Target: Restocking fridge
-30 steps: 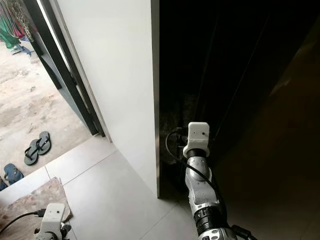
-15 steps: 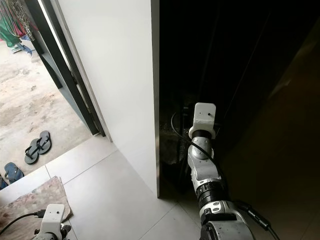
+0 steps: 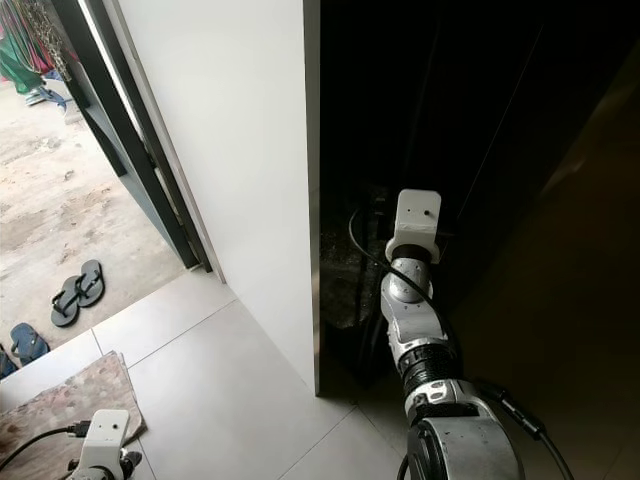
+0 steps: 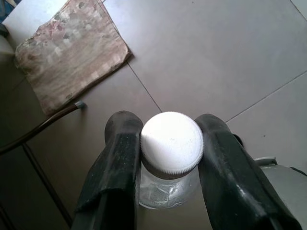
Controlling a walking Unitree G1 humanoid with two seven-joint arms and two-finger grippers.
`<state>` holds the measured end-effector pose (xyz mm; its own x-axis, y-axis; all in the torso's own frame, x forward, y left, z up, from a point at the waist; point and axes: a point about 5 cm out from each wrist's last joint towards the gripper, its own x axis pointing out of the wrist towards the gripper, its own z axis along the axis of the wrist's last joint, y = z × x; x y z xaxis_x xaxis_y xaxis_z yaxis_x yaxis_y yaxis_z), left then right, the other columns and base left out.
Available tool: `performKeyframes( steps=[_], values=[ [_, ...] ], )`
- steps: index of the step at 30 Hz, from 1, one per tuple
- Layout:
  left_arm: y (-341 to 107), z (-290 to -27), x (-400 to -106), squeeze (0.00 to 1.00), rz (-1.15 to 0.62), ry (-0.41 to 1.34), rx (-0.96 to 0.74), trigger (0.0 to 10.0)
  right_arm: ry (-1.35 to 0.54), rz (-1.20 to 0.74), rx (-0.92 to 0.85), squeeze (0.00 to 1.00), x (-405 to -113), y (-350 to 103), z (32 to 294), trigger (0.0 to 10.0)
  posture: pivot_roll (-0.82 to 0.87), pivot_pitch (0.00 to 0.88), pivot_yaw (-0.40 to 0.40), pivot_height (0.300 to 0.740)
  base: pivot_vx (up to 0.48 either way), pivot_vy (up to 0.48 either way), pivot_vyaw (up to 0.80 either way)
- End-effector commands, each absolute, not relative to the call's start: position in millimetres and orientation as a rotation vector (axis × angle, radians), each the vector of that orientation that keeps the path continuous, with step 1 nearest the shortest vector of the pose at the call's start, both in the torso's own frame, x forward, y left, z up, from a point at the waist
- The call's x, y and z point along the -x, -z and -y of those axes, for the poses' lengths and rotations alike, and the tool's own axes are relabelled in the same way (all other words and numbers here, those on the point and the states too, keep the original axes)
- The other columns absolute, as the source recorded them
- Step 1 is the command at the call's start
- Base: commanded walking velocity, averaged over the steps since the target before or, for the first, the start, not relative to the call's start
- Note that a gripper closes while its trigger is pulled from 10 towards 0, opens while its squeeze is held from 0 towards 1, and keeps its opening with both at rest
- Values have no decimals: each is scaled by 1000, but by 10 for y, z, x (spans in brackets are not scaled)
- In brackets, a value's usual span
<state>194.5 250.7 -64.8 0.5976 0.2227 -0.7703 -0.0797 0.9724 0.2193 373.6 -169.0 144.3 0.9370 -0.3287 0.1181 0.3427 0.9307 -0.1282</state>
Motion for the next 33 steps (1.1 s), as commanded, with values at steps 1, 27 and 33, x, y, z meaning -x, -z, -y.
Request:
performKeyframes(
  steps=[1, 27, 33],
  values=[
    [678, -2527, -1876, 0, -931, -191, -164, 10000, 399, 101, 129, 0, -3737, -1466, 1795, 10000, 28, 78, 37, 740, 0, 0, 0],
    [694, -2460, -1884, 0, -937, -151, -175, 10000, 830, -109, 124, 0, -2777, -652, 2804, 10000, -1, 88, 34, 740, 0, 0, 0],
    [707, -2467, -1856, 0, -945, -153, -174, 10000, 869, -297, 12, 0, -2492, -246, 2985, 10000, -5, 88, 29, 740, 0, 0, 0]
  ],
)
